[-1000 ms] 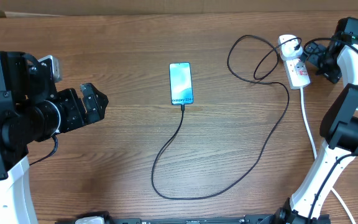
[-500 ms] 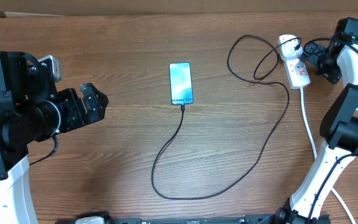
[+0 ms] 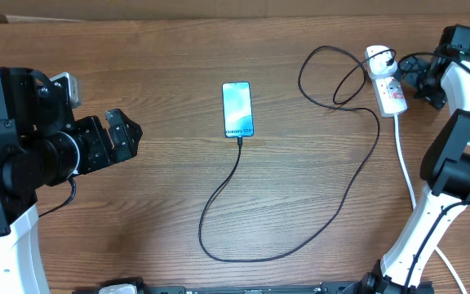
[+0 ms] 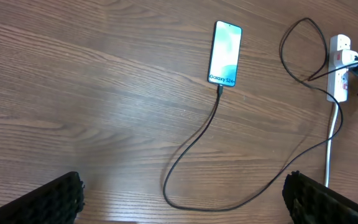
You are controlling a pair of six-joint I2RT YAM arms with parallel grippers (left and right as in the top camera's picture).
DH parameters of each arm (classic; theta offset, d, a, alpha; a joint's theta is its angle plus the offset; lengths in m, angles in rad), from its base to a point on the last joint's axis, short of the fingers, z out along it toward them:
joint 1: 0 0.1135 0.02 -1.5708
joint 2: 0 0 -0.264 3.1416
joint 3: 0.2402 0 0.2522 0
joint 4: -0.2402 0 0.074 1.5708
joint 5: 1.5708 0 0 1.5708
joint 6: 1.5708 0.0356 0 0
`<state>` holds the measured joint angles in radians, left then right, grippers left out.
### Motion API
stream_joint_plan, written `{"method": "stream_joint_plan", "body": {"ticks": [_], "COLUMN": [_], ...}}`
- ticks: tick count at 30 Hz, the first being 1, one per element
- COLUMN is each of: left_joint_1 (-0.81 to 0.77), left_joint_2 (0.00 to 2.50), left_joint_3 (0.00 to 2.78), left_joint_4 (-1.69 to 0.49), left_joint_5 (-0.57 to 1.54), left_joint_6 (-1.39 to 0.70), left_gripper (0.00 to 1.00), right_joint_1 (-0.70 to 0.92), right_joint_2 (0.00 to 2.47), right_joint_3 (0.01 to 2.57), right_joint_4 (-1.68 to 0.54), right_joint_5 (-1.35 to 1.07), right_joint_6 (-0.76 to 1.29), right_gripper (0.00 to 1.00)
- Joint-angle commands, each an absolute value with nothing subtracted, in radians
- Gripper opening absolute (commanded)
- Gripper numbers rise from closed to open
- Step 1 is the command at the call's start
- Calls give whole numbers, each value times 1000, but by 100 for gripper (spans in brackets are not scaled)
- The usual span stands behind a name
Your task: Plug charger to phone and switch on socket
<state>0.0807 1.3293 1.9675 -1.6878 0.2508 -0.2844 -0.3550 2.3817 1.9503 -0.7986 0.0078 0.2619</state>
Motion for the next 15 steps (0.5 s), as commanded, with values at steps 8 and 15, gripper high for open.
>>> {"method": "stream_joint_plan", "body": {"ticks": [8,15], "left_joint_1": [84,84], "left_joint_2": [1328,1328], "left_joint_3": [1964,1964], "left_joint_4": [-1689,-1689], "left_joint_5": [252,252], "left_joint_6": [-269,-268], "left_gripper": [100,100], "right_joint_1": [-353,-353], "right_joint_2": [2387,2387], "right_joint_3": [1925,1925], "right_joint_4": [-806,-836], "right_joint_5": [-73,-73], "right_joint_6": [259,252], "right_gripper": [100,100]}}
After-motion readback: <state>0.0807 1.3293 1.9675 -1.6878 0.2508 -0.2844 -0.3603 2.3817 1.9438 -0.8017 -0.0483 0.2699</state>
